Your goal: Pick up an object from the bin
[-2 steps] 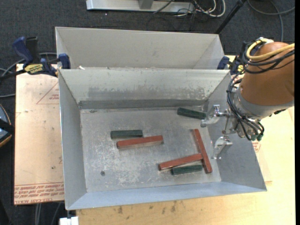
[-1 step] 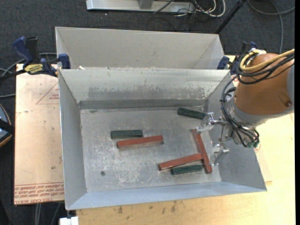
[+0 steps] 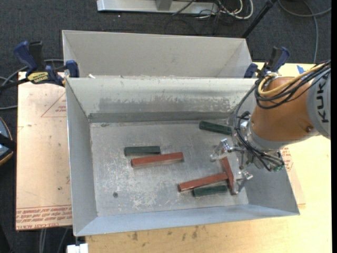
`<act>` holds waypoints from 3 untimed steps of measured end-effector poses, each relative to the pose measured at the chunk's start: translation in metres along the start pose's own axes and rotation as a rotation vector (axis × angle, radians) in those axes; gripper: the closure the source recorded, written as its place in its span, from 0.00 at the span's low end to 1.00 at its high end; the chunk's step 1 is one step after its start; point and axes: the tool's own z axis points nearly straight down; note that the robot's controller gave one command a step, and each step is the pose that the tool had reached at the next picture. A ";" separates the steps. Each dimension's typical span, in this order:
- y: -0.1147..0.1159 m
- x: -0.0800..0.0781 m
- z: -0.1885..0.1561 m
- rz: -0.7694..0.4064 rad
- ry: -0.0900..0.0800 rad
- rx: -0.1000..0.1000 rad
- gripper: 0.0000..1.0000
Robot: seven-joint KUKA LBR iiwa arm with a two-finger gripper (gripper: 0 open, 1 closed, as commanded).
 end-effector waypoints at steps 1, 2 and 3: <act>0.017 0.017 0.046 -0.161 -0.010 0.005 1.00; 0.017 0.017 0.046 -0.161 -0.010 0.005 1.00; -0.009 0.023 -0.073 -0.196 0.004 -0.004 1.00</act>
Offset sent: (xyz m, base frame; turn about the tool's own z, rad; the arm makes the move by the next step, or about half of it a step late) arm 0.0000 0.0000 0.0000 0.0000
